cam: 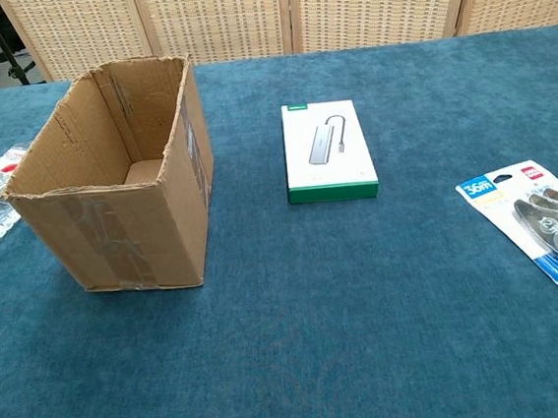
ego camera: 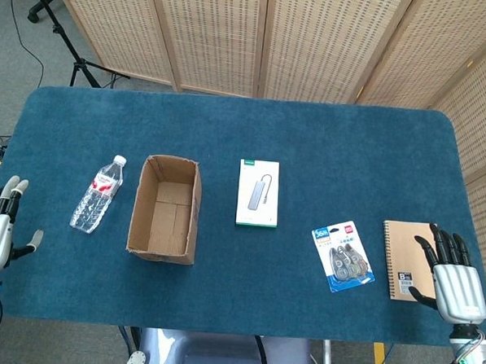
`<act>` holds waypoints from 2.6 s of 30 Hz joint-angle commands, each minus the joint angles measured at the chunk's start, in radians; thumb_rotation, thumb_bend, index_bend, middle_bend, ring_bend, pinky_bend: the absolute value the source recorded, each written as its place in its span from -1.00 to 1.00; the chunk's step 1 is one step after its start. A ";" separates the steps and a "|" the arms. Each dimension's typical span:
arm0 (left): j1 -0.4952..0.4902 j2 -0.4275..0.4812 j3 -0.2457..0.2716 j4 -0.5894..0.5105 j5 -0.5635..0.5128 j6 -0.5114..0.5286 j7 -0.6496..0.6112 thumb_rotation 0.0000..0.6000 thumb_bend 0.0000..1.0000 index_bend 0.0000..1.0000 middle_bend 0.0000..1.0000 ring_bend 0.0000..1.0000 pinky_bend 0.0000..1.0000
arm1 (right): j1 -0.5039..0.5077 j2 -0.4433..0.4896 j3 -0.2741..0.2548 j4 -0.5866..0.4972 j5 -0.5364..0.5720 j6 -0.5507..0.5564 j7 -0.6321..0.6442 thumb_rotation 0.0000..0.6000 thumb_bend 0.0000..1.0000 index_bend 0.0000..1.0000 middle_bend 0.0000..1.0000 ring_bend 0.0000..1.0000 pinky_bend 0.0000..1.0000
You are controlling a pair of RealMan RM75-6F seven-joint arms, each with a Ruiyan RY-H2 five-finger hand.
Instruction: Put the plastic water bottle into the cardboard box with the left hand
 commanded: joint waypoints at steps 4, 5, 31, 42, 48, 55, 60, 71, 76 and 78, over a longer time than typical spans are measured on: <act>-0.040 -0.020 -0.038 -0.016 -0.081 -0.061 -0.008 1.00 -0.35 -0.87 -1.00 -1.00 -1.00 | -0.001 0.000 -0.002 0.002 -0.002 0.001 0.004 1.00 -0.71 -0.71 -1.00 -1.00 -1.00; -0.047 -0.024 -0.043 -0.014 -0.093 -0.071 -0.008 1.00 -0.35 -0.86 -1.00 -1.00 -1.00 | 0.000 0.000 -0.002 0.002 -0.004 0.001 0.005 1.00 -0.71 -0.71 -1.00 -1.00 -1.00; -0.201 -0.231 -0.111 0.107 -0.342 -0.189 0.100 1.00 -0.35 -0.87 -1.00 -1.00 -1.00 | 0.001 0.008 -0.013 0.007 -0.030 0.005 0.037 1.00 -0.71 -0.71 -1.00 -1.00 -1.00; -0.260 -0.316 -0.137 0.234 -0.400 -0.241 0.107 1.00 -0.34 -0.86 -1.00 -1.00 -1.00 | 0.001 0.010 -0.020 0.008 -0.047 0.008 0.048 1.00 -0.72 -0.71 -1.00 -1.00 -1.00; -0.292 -0.380 -0.146 0.313 -0.397 -0.263 0.084 1.00 -0.34 -0.86 -1.00 -1.00 -1.00 | 0.002 0.013 -0.020 0.010 -0.050 0.008 0.060 1.00 -0.71 -0.71 -1.00 -1.00 -1.00; -0.320 -0.440 -0.153 0.383 -0.401 -0.278 0.078 1.00 -0.32 -0.86 -1.00 -1.00 -1.00 | 0.002 0.014 -0.023 0.013 -0.058 0.010 0.071 1.00 -0.71 -0.71 -1.00 -1.00 -1.00; -0.333 -0.471 -0.155 0.418 -0.425 -0.283 0.106 1.00 -0.32 -0.87 -1.00 -1.00 -0.99 | 0.003 0.015 -0.026 0.015 -0.065 0.011 0.077 1.00 -0.71 -0.71 -1.00 -1.00 -1.00; -0.329 -0.509 -0.151 0.450 -0.474 -0.264 0.167 1.00 -0.34 -0.83 -1.00 -1.00 -0.93 | 0.002 0.016 -0.026 0.023 -0.078 0.023 0.103 1.00 -0.71 -0.71 -1.00 -1.00 -1.00; -0.327 -0.523 -0.148 0.471 -0.486 -0.264 0.185 1.00 -0.27 -0.74 -1.00 -1.00 -0.80 | 0.003 0.013 -0.027 0.026 -0.082 0.024 0.102 1.00 -0.71 -0.71 -1.00 -1.00 -1.00; -0.327 -0.530 -0.145 0.482 -0.484 -0.257 0.192 1.00 0.00 -0.62 -0.95 -0.98 -0.67 | 0.003 0.012 -0.028 0.026 -0.084 0.025 0.102 1.00 -0.71 -0.71 -1.00 -1.00 -1.00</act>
